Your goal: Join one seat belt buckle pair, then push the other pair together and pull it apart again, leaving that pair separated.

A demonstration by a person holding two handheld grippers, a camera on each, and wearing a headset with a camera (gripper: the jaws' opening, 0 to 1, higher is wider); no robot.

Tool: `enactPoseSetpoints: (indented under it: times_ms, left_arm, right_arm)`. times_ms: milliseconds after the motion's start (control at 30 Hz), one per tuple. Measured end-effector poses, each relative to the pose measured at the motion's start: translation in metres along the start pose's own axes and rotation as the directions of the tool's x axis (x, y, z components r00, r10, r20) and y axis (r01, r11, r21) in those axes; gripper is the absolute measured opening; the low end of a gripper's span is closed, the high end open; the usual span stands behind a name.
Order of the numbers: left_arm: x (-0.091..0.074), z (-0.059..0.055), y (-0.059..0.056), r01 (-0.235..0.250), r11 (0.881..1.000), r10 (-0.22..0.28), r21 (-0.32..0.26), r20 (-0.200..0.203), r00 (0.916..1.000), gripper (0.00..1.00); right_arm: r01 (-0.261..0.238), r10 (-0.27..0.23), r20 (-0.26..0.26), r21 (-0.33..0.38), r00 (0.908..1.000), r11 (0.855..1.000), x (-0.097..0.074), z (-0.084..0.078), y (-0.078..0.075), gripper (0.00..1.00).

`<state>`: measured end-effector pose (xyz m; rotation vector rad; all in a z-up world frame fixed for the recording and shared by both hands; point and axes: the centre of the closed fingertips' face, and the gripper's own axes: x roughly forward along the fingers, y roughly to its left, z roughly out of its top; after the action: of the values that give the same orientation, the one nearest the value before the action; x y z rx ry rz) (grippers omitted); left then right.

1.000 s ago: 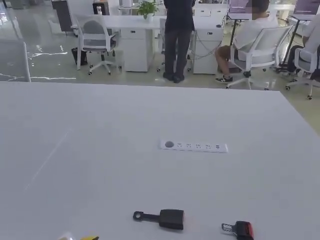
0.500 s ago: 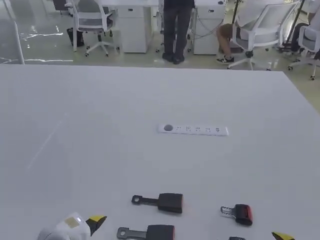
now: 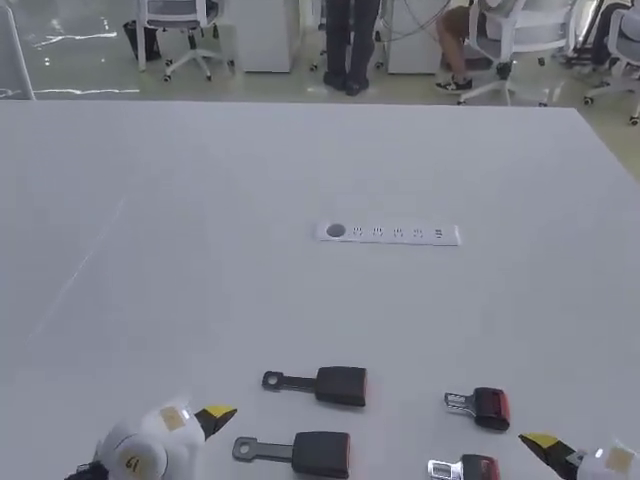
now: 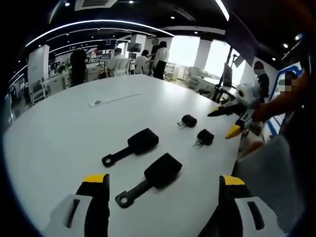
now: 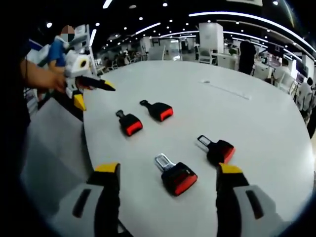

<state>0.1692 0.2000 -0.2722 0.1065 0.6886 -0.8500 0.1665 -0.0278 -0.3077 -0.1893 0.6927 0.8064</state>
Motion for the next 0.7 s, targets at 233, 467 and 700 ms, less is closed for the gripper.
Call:
enactPoseSetpoints:
  times_ms: [233,467,700]
  left_arm:
    - [0.017,-0.004,0.0,0.066,0.994,-0.06,0.086,-0.065,0.9961,0.93]
    - [0.033,-0.015,0.0,0.148,0.969,-0.116,0.199,-0.166,0.9793,0.9]
    - [0.051,-0.02,0.003,0.199,0.947,-0.147,0.251,-0.209,0.9668,0.85]
  right_arm:
    - [-0.059,0.055,-0.054,-0.073,0.997,0.996,0.009,-0.003,-0.001,0.81]
    - [-0.129,0.115,-0.11,-0.125,0.9873,0.984,0.02,-0.006,-0.003,0.8]
    - [-0.208,0.185,-0.165,-0.133,0.9688,0.969,0.032,-0.015,-0.002,0.75]
